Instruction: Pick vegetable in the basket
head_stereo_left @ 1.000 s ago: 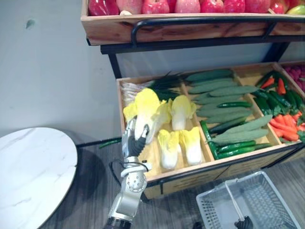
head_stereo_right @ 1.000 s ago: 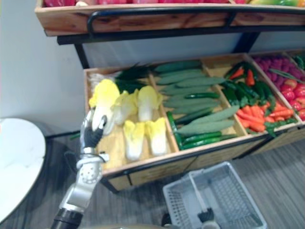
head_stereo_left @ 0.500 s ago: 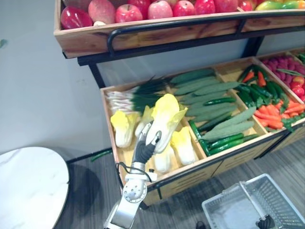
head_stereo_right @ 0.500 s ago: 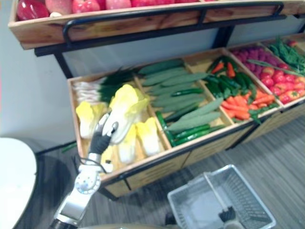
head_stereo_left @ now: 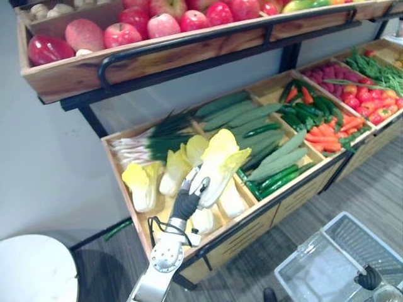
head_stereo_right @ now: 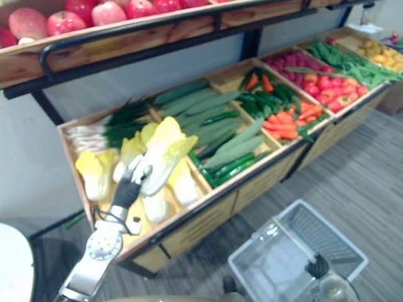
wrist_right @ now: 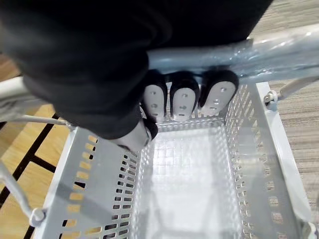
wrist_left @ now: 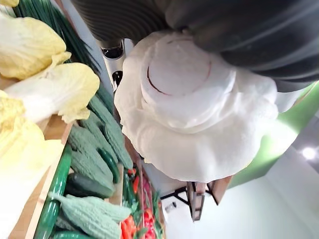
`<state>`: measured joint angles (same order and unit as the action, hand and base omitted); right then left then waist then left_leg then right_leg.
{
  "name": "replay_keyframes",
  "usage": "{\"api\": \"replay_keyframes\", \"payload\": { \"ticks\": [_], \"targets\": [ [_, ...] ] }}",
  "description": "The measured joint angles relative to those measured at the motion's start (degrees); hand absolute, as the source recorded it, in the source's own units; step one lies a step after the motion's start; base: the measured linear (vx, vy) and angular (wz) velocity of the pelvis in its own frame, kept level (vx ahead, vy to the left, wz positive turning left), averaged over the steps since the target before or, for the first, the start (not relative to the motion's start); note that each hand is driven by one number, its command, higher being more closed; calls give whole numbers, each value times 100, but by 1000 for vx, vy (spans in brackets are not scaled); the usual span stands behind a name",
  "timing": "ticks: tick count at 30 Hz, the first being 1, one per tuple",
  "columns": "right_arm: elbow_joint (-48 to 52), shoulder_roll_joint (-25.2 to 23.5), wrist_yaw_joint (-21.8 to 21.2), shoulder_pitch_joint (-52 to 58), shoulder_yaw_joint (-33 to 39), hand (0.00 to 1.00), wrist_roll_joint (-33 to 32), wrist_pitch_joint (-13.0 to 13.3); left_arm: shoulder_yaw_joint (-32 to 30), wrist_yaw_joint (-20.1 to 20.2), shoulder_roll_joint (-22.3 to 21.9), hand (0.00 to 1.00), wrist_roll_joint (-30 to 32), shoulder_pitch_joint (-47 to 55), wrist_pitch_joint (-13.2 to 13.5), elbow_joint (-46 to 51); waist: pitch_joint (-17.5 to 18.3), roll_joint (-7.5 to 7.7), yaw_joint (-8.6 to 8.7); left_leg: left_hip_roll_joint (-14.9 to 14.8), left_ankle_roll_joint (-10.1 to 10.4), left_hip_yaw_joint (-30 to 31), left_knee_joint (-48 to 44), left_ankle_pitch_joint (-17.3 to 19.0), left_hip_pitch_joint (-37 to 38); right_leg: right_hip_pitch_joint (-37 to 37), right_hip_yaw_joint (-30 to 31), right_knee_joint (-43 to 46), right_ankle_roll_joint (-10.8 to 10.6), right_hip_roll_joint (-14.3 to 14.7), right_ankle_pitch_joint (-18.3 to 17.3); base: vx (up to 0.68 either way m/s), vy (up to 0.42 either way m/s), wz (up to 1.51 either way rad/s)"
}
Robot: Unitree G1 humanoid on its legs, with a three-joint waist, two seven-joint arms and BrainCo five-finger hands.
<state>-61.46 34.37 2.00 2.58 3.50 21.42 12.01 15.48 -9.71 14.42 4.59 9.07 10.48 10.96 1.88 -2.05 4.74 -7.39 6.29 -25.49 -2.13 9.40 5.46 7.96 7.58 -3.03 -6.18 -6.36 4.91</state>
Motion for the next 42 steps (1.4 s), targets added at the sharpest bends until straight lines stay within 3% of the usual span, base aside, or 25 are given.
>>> {"api": "replay_keyframes", "payload": {
  "ticks": [9, 16, 29, 35, 42],
  "targets": [
    [701, 557, -288, -182, -441, 100, -245, 35, 465, 349, 328, 100, -467, 16, 162, 11, -6, 12, -37, 31, 40, -841, -17, 228, 338, 85, 841, 1, -128, 168, 87, -6, -13, -46],
    [1475, 813, -620, -538, -857, 100, -1060, 38, 990, 814, 646, 100, -1237, -104, 341, 231, -104, 142, -51, -39, 96, -1512, -362, 549, 499, 177, 1494, 3, -183, 336, 191, 14, -40, -48],
    [2911, 1013, -1148, -748, -1255, 100, -2149, -6, 2055, 1251, 699, 100, -1567, -700, 342, 190, -387, 85, -76, -231, 175, -1810, -769, 802, 478, 203, 1682, 25, -184, 456, 203, 30, -52, -10],
    [3571, 1283, -1541, -893, -1568, 100, -2572, -64, 2384, 1331, 600, 100, -1564, -788, 337, -50, -467, 36, -71, -246, 177, -1944, -853, 859, 460, 291, 1812, 89, -184, 503, 203, 15, -43, -11],
    [4176, 1894, -1974, -892, -2031, 100, -3036, -213, 2805, 1501, 524, 100, -1544, -1034, 328, -394, -571, 79, -12, -294, 195, -1972, -955, 913, 450, 294, 1840, 96, -184, 536, 202, 29, -27, -3]
  ]
}}
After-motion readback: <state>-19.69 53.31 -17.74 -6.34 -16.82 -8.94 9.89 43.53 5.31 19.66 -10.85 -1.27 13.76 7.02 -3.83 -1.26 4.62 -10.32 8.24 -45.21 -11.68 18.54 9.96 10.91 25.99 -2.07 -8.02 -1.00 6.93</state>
